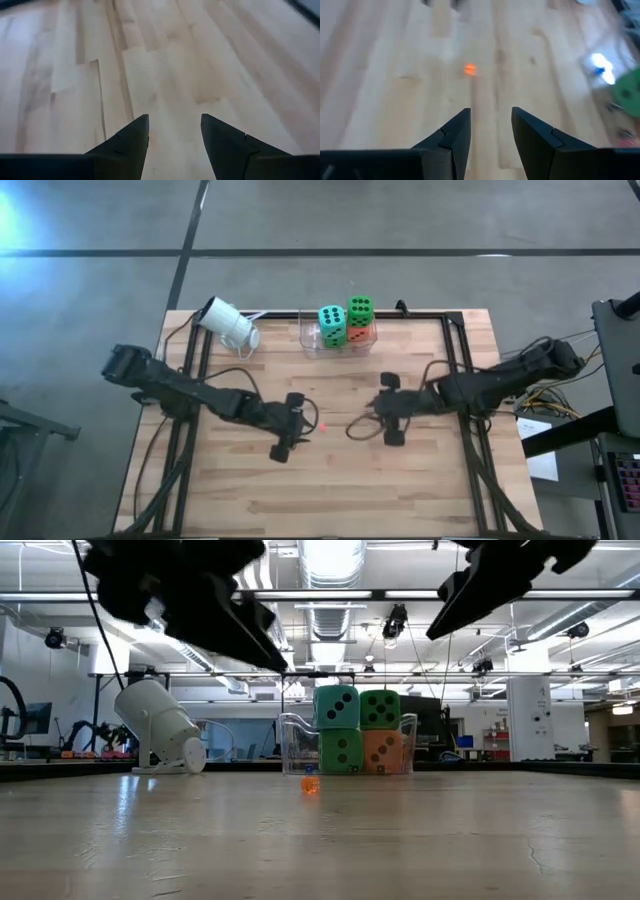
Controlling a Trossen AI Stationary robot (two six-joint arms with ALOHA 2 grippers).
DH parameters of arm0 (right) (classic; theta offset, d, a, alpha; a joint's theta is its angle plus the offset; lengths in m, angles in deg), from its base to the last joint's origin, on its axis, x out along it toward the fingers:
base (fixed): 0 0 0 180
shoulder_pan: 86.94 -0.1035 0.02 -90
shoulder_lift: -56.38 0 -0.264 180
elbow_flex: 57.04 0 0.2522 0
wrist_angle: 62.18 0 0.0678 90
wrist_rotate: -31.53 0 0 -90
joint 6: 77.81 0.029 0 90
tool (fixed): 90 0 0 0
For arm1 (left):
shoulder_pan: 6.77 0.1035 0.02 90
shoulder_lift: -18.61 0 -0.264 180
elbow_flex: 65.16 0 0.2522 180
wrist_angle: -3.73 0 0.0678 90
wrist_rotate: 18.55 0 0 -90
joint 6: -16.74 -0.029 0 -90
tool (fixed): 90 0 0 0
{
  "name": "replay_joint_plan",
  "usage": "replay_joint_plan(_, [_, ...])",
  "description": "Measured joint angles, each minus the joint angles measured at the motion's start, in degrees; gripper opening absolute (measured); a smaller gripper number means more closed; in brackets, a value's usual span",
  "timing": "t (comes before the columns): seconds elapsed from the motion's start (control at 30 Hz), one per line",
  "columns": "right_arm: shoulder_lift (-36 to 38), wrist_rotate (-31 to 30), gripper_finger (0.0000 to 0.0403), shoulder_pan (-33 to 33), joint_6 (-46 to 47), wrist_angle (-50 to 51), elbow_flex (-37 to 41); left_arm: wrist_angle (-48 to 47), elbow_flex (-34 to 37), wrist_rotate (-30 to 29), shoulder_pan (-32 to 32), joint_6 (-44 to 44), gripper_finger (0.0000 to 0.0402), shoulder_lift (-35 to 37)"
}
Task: Pick & Place Dice
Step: Put the small orange dice into the transparent bin
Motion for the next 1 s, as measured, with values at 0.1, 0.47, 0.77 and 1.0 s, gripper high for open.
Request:
replay_joint_plan(0.1, [-0.2, -0.1, 0.0139, -2.8, -0.3, -5.1, 2.7, 2.2, 0.0, 3.4, 2.7, -3.2, 0.0183, -2.7])
replay_joint_plan(0.47, [-0.5, 0.0, 0.0134, -5.7, 1.0, -8.8, 5.4, 4.7, -5.2, 11.6, 8.2, -8.2, 0.0168, -14.6])
replay_joint_plan(0.77, [-0.5, 0.0, 0.0134, -5.6, 1.0, -9.9, 5.4, 3.9, -5.7, 11.6, 10.8, -9.0, 0.0163, -16.7])
replay_joint_plan(1.0, [-0.5, 0.0, 0.0135, -5.6, 0.8, -10.0, 5.4, 4.1, -5.7, 12.1, 11.1, -11.2, 0.0163, -19.2])
